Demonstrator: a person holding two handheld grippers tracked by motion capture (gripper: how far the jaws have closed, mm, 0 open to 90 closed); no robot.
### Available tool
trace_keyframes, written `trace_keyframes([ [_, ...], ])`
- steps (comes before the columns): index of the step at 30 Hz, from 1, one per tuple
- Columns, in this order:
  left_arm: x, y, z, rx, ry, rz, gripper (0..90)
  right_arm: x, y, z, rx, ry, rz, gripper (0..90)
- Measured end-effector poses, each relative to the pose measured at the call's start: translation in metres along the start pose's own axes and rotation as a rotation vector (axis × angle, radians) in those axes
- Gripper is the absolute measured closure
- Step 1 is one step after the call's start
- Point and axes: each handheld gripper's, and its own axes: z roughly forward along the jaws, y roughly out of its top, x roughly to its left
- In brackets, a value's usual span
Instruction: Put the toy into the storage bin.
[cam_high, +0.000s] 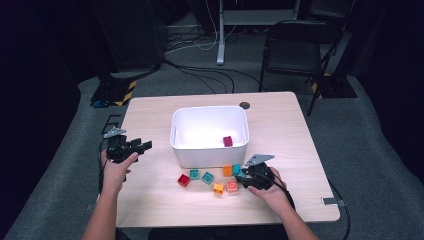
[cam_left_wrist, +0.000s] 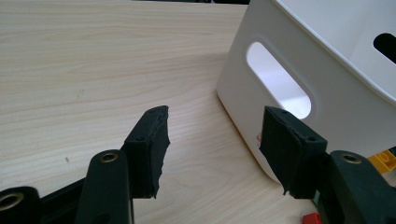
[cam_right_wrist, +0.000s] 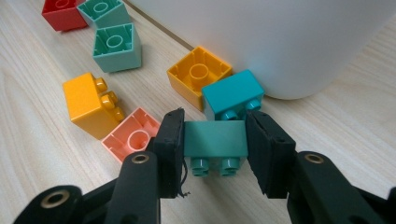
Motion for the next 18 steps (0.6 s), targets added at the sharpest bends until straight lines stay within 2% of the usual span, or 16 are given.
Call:
trace_keyframes([
  [18,0.001,-0.001,0.001,0.005,0.003,-0.007,41.3,0.003,0.006,-0.017,-0.023,0.014,0.004,58.5],
])
